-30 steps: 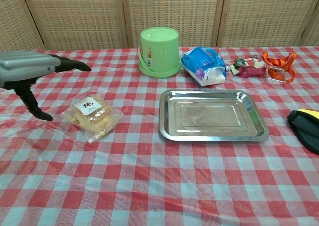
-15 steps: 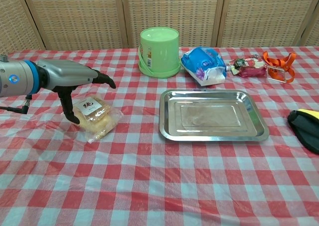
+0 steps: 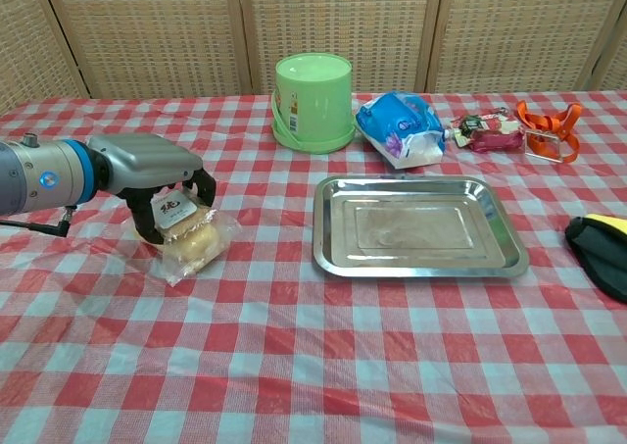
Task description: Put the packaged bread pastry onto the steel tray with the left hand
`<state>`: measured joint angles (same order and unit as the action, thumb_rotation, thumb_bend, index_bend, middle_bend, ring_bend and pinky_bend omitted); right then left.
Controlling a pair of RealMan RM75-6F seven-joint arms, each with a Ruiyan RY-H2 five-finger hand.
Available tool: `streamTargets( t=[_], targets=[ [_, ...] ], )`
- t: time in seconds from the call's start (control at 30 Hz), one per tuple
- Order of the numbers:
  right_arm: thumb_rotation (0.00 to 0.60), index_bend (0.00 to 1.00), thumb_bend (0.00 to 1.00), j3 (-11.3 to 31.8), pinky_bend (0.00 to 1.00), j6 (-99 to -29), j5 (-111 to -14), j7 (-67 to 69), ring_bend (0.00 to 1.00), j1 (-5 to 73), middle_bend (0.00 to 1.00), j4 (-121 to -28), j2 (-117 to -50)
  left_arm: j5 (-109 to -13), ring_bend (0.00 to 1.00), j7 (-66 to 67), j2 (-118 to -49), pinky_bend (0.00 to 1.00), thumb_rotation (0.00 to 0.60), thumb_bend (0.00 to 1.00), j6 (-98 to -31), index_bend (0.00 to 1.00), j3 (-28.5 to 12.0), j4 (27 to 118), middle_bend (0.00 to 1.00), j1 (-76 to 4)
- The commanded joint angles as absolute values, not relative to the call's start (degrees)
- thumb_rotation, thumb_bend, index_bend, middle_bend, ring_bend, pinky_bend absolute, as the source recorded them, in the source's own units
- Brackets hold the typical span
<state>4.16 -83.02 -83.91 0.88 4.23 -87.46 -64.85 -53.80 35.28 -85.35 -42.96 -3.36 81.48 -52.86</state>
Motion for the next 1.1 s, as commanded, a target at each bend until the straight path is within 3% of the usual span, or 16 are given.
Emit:
streamTargets(
  t=[0.03, 0.2, 0.43, 0.87, 1.1],
  targets=[
    [0.6, 0.06, 0.09, 4.1, 0.0, -83.1, -84.0, 0.9, 0.0, 4.2, 0.0, -87.6, -64.8, -57.3, 0.29, 33.5, -85.4, 0.29, 0.6, 0.37, -46.3, 0.52, -3.3, 82.2, 0.29, -51.7],
    [0.6, 0.06, 0.09, 4.0, 0.0, -83.3, -84.5, 1.1, 0.0, 4.2, 0.0, -87.8, -64.6, -61.1, 0.29, 30.1, -83.2, 0.29, 0.6, 0.37, -49.5, 0.52, -5.6, 85.4, 0.29, -51.4],
    [0.6, 0.06, 0.09, 4.3, 0.0, -82.9, -84.1, 3.1, 0.0, 4.4, 0.0, -87.4, -64.3, -58.6, 0.31, 32.3, -84.2, 0.31, 0.6, 0.37, -50.6, 0.55, -10.2, 87.9, 0.32, -54.8],
    [0.6, 0.07, 0.09, 5.0, 0.0, -79.9, -80.7, 10.7, 0.0, 4.4, 0.0, -84.2, -63.2, -37.1, 0.35, 50.1, -102.2, 0.37, 0.6, 0.36, -52.1, 0.57, -18.2, 78.1, 0.33, -70.7],
    [0.6, 0.07, 0.09, 5.5, 0.0, -79.9, -79.8, 14.6, 0.0, 3.8, 0.0, -83.1, -62.3, -30.1, 0.38, 55.2, -111.9, 0.39, 0.6, 0.36, -54.2, 0.57, -21.8, 70.2, 0.33, -78.3]
  ],
)
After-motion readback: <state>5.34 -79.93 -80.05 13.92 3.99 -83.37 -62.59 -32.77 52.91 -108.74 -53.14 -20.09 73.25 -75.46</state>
